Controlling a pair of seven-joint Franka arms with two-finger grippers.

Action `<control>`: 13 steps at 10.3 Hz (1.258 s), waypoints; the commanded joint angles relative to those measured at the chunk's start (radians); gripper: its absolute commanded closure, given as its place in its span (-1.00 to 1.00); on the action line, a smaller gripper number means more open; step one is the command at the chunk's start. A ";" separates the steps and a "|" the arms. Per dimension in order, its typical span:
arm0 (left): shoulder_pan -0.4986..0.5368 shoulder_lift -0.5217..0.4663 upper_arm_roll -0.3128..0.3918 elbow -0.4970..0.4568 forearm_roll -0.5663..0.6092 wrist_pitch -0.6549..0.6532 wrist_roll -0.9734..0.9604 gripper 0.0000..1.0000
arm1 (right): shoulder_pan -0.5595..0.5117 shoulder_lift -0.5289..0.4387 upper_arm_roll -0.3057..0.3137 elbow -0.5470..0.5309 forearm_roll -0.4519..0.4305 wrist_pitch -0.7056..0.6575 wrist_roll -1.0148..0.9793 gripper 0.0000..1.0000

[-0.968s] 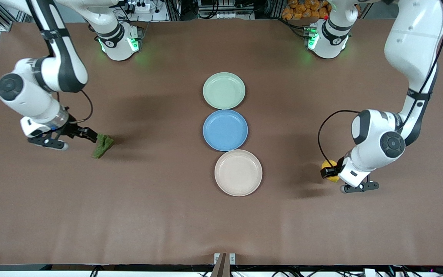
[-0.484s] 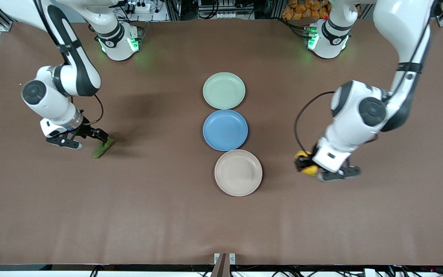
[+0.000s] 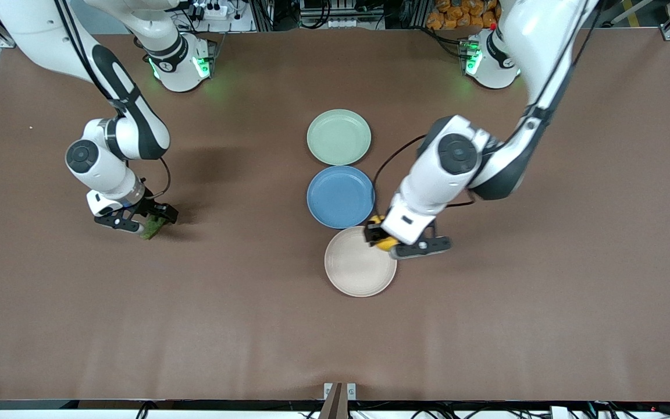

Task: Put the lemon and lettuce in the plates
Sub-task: 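Carry the lemon to the cream plate while the right gripper grasps lettuce, then lower the lemon onto the cream plate and open the left gripper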

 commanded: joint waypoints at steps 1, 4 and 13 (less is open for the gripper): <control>-0.092 0.146 0.084 0.069 0.023 0.193 -0.025 1.00 | -0.007 0.017 0.003 0.000 0.014 0.016 0.004 -1.00; -0.094 0.226 0.098 0.084 0.027 0.218 -0.021 1.00 | -0.015 0.016 0.000 0.003 0.014 0.001 -0.005 0.06; -0.091 0.087 0.138 0.070 0.040 -0.074 -0.019 -1.00 | 0.009 -0.073 -0.012 0.093 0.002 -0.277 -0.010 1.00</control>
